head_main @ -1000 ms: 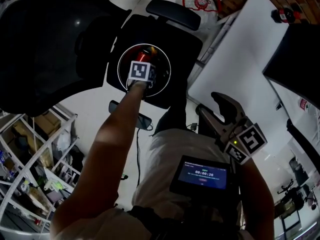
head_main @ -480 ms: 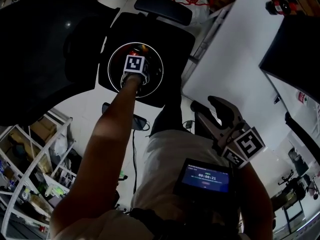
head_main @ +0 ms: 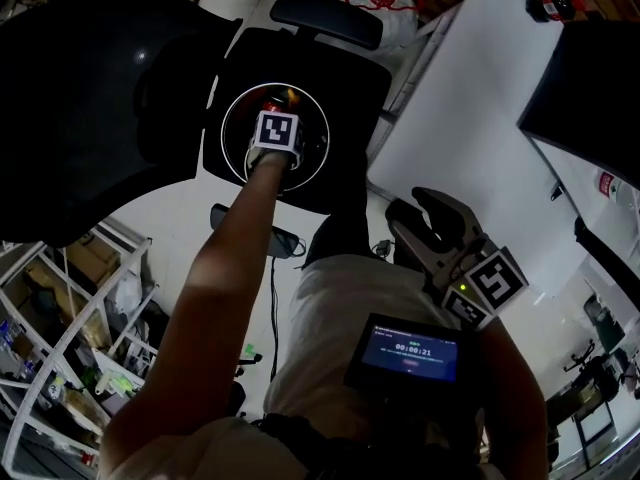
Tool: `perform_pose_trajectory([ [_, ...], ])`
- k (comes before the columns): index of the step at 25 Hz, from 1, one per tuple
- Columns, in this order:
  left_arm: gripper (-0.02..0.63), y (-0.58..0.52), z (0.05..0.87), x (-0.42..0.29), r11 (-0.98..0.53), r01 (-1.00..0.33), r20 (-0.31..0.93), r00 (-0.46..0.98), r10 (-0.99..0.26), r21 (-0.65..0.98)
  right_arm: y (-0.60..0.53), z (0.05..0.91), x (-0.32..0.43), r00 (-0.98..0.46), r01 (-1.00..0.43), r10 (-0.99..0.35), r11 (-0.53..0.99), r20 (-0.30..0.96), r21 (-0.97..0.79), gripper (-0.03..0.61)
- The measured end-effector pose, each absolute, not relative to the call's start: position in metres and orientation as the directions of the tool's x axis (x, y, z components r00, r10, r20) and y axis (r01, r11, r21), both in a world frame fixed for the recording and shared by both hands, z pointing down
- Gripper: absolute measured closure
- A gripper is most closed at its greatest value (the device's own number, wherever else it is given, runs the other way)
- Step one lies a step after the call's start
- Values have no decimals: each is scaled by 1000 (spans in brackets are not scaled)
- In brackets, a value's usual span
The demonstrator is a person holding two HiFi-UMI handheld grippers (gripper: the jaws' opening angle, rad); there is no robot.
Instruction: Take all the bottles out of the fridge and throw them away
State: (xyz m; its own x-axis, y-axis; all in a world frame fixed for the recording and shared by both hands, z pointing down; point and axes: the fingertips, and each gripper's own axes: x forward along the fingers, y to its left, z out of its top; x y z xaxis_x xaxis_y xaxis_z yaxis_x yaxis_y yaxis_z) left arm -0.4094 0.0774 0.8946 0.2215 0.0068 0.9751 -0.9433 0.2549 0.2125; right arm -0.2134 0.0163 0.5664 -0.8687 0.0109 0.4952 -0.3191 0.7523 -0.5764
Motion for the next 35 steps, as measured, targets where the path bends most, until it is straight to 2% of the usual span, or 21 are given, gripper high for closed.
perform_pose_trajectory([
  [4, 281, 56, 857, -417, 236, -958, 982, 136, -129, 164, 6, 561, -214, -884, -315, -38, 783, 465, -536, 380],
  [9, 283, 58, 810, -405, 229, -956, 958, 122, -261, 184, 8, 532, -217, -914, -277, -52, 803, 402, -527, 380],
  [12, 416, 58, 776, -398, 187, -966, 931, 104, -350, 178, 7, 515, -211, -919, -292, -90, 808, 383, -511, 380],
  [18, 541, 63, 688, -350, 3, -976, 842, 185, -507, 216, 22, 463, -178, -918, -356, -216, 818, 331, -452, 380],
  [23, 568, 36, 638, -305, -92, -967, 729, 240, -641, 238, 7, 450, -134, -909, -401, -291, 807, 298, -434, 380],
  [35, 608, -18, 540, -170, -247, -932, 500, 351, -791, 264, -30, 422, -34, -889, -458, -399, 791, 224, -406, 380],
])
